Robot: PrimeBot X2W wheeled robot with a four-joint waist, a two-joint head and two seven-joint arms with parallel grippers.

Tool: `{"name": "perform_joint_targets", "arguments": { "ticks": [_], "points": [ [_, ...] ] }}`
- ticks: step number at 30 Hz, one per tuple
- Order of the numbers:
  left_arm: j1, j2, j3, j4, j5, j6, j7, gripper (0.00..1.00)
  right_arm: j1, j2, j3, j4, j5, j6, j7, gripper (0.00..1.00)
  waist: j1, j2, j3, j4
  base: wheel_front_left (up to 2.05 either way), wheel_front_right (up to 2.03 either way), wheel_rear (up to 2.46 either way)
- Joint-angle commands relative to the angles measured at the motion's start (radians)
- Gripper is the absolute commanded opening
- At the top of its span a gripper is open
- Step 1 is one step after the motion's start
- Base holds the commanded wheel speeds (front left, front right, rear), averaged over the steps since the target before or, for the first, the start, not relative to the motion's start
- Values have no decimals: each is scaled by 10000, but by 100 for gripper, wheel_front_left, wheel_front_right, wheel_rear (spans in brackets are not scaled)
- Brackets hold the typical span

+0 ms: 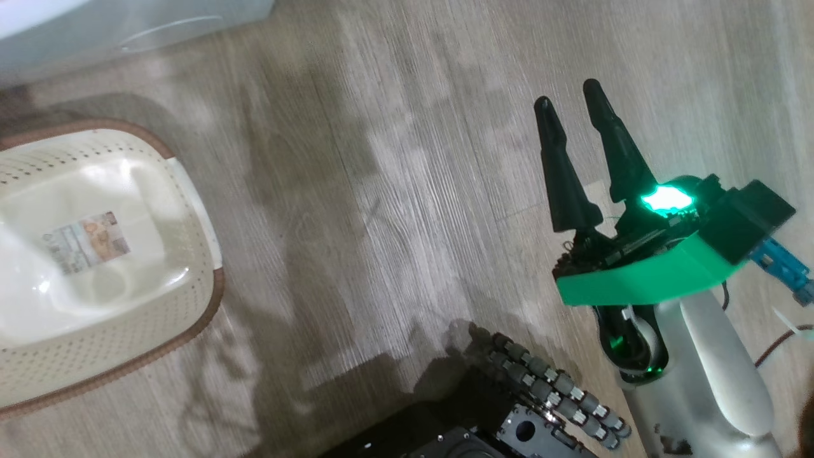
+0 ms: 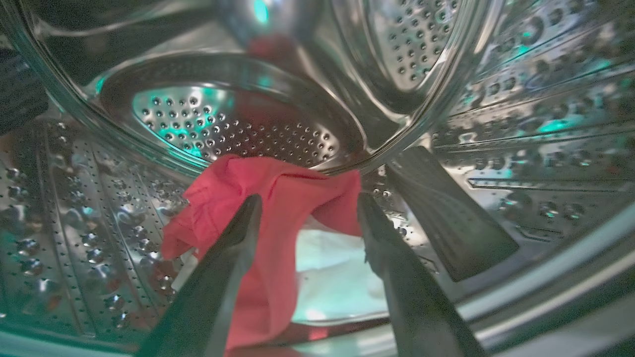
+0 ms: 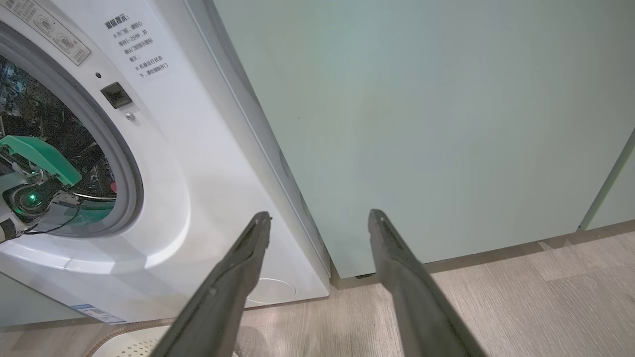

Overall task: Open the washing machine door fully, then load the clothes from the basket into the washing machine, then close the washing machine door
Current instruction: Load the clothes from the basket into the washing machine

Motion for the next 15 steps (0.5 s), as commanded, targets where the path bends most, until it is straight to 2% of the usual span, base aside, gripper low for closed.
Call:
{"name": "perform_joint_targets", "arguments": {
  "ticks": [1,8,15],
  "points": [
    [203,326,111,-452,-32,146,-108,100,473,-37,66,-255,-99,0,-65,100,0,-1,-210,149,0,0,0],
    [1706,-132,316,-1541,-208,692,-176,100,693,-37,-120,-139,-343,0,-65,100,0,-1,-883,476,0,0,0],
    [3539,-481,548,-3489,-267,1312,-196,100,909,-37,-345,-14,-594,0,-65,100,0,-1,-1491,795,0,0,0]
  ]
}}
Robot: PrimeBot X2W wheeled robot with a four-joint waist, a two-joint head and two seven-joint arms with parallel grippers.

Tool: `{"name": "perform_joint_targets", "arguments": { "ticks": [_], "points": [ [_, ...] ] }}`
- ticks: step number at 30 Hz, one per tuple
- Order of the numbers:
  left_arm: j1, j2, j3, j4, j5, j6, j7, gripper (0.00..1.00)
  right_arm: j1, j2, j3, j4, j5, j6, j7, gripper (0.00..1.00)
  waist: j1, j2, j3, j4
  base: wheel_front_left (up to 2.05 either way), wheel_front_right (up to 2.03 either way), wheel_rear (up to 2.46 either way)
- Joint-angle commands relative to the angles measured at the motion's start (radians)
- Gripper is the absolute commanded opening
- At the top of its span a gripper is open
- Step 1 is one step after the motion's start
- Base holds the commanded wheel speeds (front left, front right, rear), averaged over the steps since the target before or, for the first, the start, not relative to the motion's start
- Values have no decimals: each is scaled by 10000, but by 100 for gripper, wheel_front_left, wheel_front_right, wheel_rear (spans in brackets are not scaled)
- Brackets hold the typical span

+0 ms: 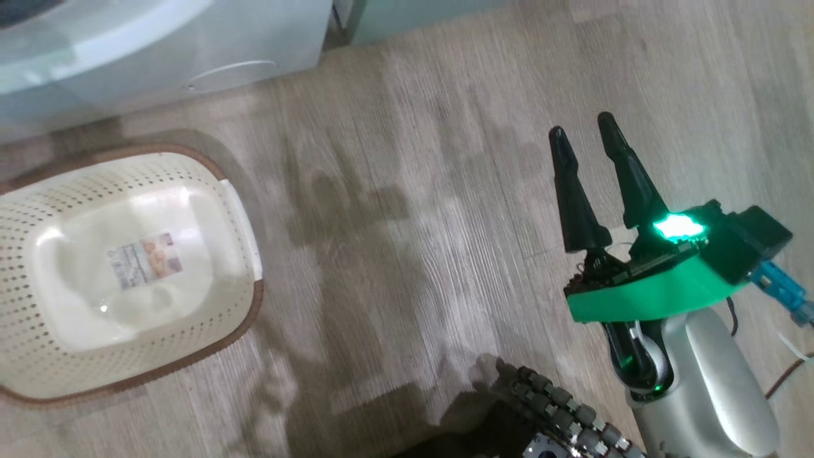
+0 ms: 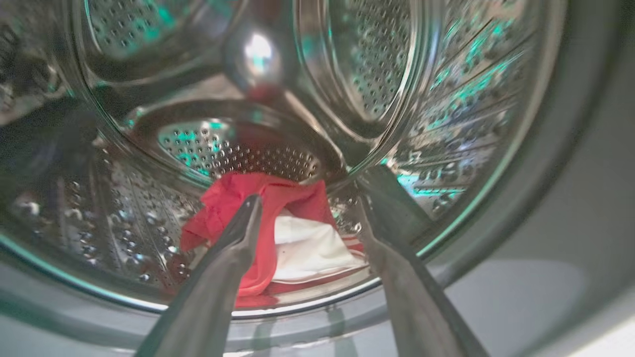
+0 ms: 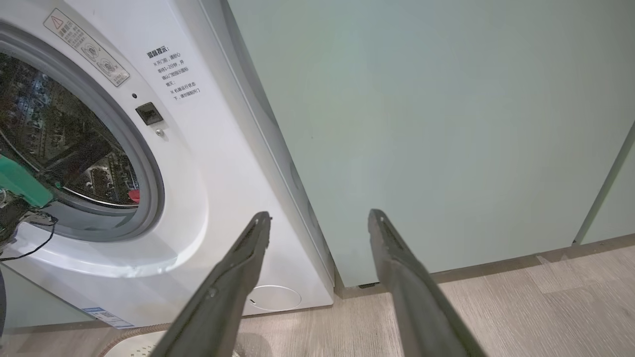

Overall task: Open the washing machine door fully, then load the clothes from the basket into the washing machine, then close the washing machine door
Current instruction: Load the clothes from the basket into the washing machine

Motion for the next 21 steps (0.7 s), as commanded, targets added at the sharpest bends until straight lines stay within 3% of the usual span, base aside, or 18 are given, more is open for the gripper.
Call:
{"name": "perform_joint_targets", "arguments": {
  "ticks": [1,15,21],
  "points": [
    [296,324,347,-726,4,151,-44,100,307,-35,99,-255,-130,0,-65,100,1,-1,-235,178,0,0,0],
    [4469,-433,553,-5200,-166,1476,105,100,397,-35,-477,118,-845,0,-65,100,1,-1,-1411,1052,0,0,0],
    [5841,-1009,560,-6324,-367,1719,30,100,370,-35,-828,326,-1239,0,-65,100,1,-1,-1944,1530,0,0,0]
  ]
}}
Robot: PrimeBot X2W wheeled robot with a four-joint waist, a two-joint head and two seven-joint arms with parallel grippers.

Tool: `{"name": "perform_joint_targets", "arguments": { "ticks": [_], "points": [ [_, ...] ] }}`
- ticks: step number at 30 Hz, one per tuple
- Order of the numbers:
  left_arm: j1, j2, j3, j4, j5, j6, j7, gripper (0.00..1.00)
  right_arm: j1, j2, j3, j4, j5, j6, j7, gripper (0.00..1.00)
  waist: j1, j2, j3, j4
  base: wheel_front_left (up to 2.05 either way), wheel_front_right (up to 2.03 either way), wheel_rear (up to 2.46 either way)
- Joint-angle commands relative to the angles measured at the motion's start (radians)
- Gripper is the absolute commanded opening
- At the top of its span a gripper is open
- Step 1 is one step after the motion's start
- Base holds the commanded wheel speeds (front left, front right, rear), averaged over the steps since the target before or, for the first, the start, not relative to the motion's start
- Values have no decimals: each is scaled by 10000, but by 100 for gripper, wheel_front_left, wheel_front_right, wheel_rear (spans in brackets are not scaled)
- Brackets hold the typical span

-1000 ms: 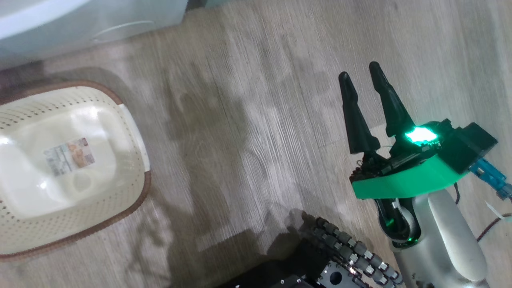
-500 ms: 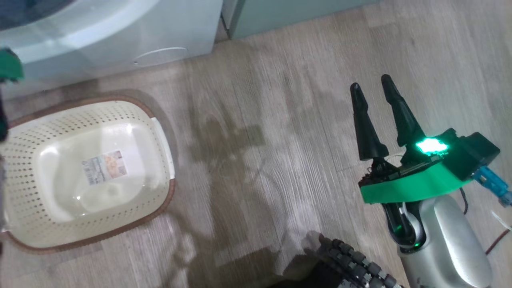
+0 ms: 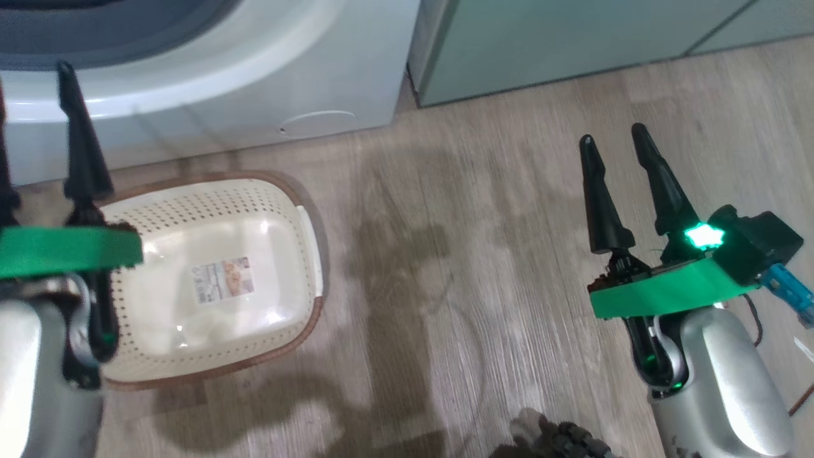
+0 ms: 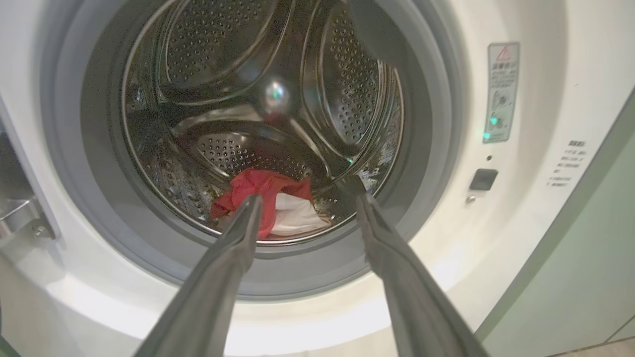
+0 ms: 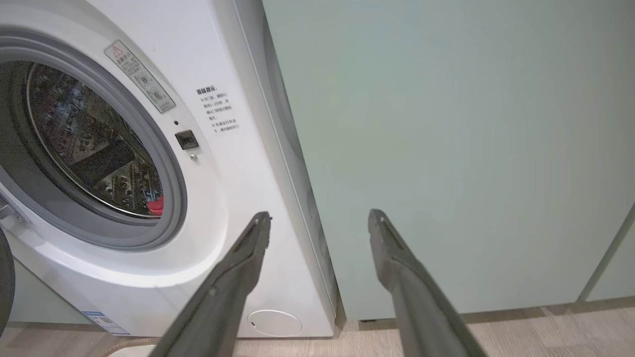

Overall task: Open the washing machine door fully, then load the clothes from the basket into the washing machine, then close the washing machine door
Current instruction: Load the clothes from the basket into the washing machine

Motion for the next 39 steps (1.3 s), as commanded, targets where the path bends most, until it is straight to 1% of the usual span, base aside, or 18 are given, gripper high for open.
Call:
{"name": "perform_joint_targets", "arguments": {
  "ticks": [1,7,11,14,20,24,27,39],
  "points": [
    [135,54,455,-535,-88,91,-76,100,190,-29,70,-230,-134,0,-65,100,1,-1,-337,305,0,0,0],
    [1023,-385,442,-777,18,120,-124,100,284,-29,-205,-95,-476,0,64,100,1,-1,-913,627,0,0,0],
    [1549,-687,341,-681,135,28,-135,100,472,-29,-489,-154,-758,0,329,100,1,-1,-1369,850,0,0,0],
    [1816,-938,319,-660,234,-136,-138,100,662,-29,-690,-250,-905,0,529,100,1,-1,-1682,1003,0,0,0],
    [2444,-1257,324,-451,470,-517,-139,100,1123,-29,-871,-463,-1110,0,878,100,1,-1,-2275,1196,0,0,0],
    [2814,-1346,231,-271,673,-789,-140,100,1553,-29,-948,-652,-1176,0,1088,100,1,-1,-2641,1333,0,0,0],
    [2984,-1350,125,-121,809,-896,-140,100,1798,-29,-995,-736,-1179,0,1194,100,1,-1,-2873,1392,0,0,0],
    [3559,-1429,-118,357,993,-943,-138,100,2587,-29,-1259,-1186,-1141,0,1554,100,1,-1,-3639,1478,0,0,0]
  ]
}}
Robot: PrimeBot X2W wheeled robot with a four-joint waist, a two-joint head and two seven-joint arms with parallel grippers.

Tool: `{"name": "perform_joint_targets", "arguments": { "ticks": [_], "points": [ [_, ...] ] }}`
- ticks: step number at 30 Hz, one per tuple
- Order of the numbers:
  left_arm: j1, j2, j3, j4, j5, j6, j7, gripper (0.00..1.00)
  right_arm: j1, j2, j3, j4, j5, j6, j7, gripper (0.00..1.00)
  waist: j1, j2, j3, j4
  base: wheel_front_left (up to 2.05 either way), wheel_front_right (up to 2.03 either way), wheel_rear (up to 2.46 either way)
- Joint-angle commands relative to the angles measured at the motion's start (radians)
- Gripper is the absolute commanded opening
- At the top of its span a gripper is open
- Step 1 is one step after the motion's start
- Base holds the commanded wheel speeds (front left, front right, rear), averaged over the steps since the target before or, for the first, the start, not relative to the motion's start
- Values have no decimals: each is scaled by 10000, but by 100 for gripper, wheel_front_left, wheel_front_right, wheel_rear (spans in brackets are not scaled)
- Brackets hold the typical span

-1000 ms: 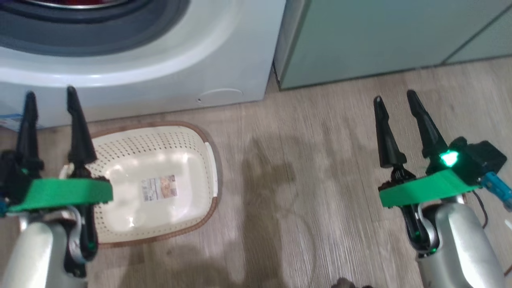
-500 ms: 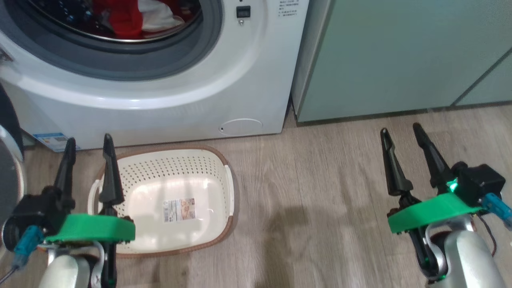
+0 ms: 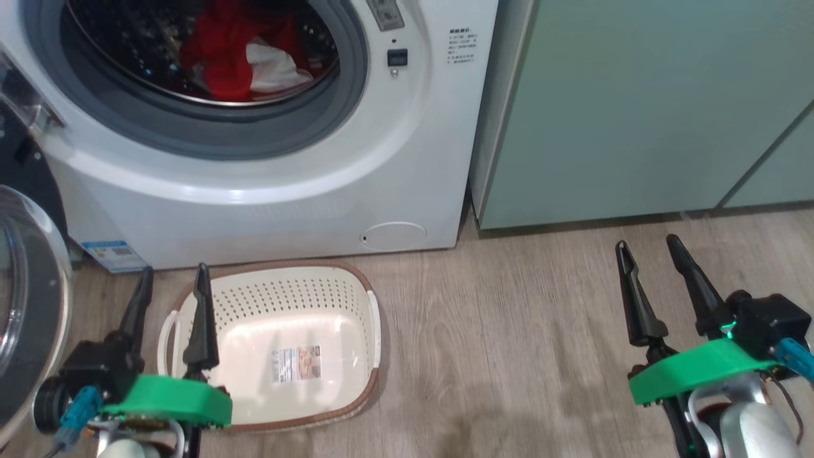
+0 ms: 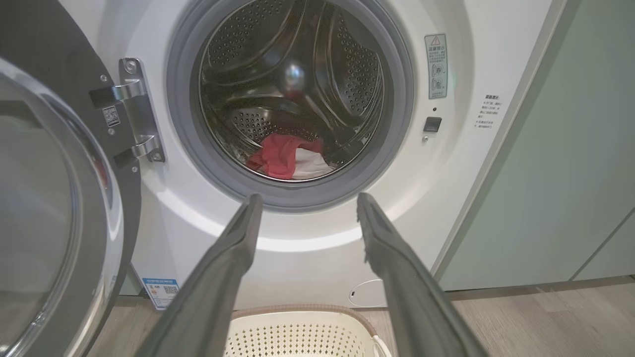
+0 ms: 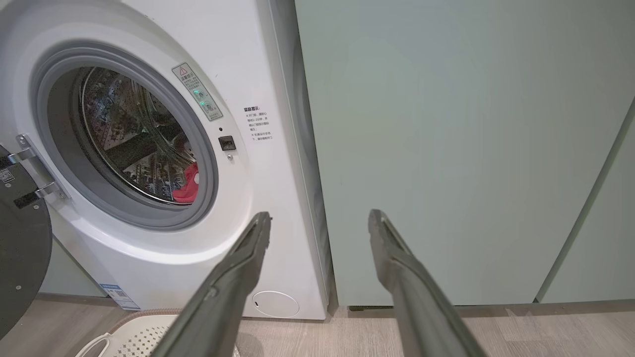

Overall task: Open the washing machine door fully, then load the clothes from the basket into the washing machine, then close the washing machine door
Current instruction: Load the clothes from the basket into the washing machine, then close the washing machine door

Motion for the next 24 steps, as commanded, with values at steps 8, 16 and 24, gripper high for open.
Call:
{"name": "perform_joint_targets", "arguments": {
  "ticks": [8,16,24],
  "points": [
    [-21,86,277,-172,38,52,-38,100,96,-33,150,-618,-27,0,191,100,1,-1,-325,-26,0,0,0],
    [-43,103,296,-168,28,143,-36,100,113,-33,128,-658,3,0,194,100,1,-1,-371,-4,0,0,0],
    [-24,154,297,-201,1,218,-5,100,98,-33,163,-688,1,0,192,100,1,-1,-361,9,0,0,0]
  ]
}}
